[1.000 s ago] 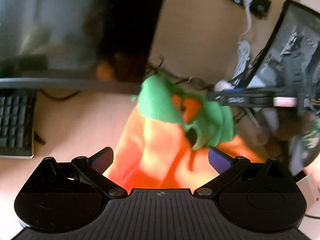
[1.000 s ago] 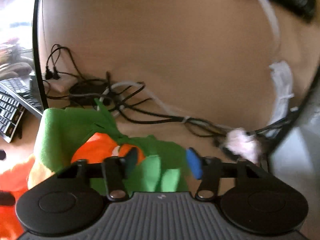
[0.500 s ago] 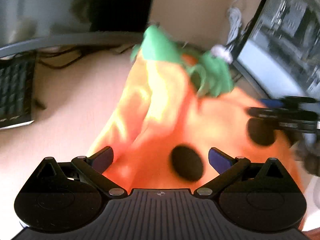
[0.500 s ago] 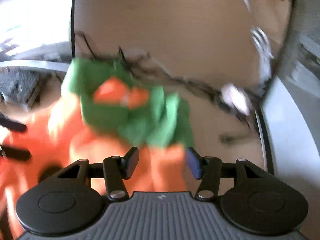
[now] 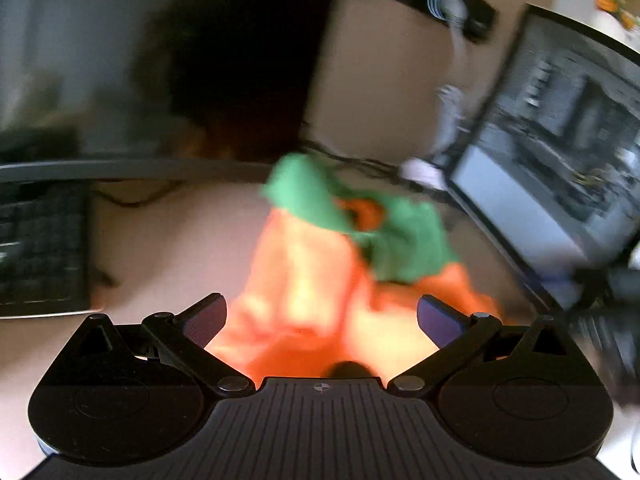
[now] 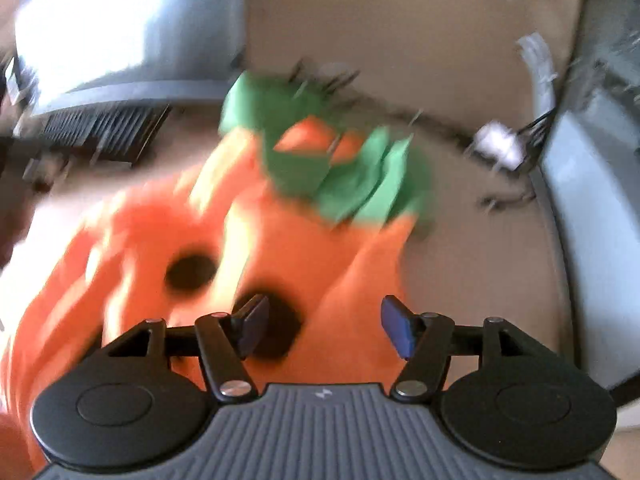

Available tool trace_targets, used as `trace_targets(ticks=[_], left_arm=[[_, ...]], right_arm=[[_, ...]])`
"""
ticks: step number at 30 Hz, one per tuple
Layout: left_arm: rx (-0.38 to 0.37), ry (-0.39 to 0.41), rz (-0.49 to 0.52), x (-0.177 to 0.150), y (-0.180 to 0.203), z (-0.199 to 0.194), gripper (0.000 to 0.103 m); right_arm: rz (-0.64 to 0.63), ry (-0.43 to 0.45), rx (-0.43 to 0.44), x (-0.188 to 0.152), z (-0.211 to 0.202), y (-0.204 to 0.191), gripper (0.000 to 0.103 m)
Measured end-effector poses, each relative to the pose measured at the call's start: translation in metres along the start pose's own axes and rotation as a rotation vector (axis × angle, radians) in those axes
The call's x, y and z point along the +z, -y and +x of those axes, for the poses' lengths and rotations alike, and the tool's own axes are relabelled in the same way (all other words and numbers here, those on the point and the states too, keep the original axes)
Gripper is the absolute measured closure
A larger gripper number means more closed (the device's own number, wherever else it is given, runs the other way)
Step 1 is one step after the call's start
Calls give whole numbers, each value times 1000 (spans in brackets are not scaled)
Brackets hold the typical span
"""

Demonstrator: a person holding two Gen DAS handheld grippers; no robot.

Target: Fold clothes

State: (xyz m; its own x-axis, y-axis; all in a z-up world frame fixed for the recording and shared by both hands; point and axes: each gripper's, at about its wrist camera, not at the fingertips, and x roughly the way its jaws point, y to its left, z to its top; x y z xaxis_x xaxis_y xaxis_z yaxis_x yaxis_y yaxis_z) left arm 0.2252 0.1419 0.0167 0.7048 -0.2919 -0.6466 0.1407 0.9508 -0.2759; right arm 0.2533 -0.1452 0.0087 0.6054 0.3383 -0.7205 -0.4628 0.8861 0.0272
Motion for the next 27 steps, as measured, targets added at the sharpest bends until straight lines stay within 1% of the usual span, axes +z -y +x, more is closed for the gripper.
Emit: trace_targets(ticks=[1, 3, 5, 8, 13, 15, 16, 18, 19, 21, 23, 27], left_arm=[[-20, -20, -2, -2, 7, 7, 0], [-39, -73, -38, -7, 18, 24, 0], [-46, -113, -79, -12, 24, 36, 0], [-40, -128, -108, -19, 29, 40, 0], [24, -148, -223, -23, 23, 46, 0], [27, -154, -266, -25, 23, 46, 0], [26, -158, -279, -26, 23, 45, 0], [33, -169, -274, -24, 25, 43, 0], [38, -172, -267, -23, 25, 42, 0], [40, -173, -259, -16, 22, 39, 0], [44, -169, -246, -7, 19, 35, 0], [64, -129, -185, 18, 17, 19, 0]], right_arm=[[24, 24, -12, 17, 2, 8, 40], [54, 54, -22, 42, 13, 20, 40], [50, 40, -17, 51, 36, 21, 41], [43, 18, -10, 63, 70, 24, 41], [32, -18, 1, 84, 127, 28, 41], [27, -33, 6, 93, 150, 30, 41], [25, -40, 8, 97, 161, 30, 45], [20, -54, 13, 106, 184, 32, 79], [24, -55, 22, 108, 189, 32, 82], [27, -27, 62, 109, 175, 30, 87], [10, 15, 104, 112, 150, 25, 88], [-35, 96, 166, 110, 86, 12, 89]])
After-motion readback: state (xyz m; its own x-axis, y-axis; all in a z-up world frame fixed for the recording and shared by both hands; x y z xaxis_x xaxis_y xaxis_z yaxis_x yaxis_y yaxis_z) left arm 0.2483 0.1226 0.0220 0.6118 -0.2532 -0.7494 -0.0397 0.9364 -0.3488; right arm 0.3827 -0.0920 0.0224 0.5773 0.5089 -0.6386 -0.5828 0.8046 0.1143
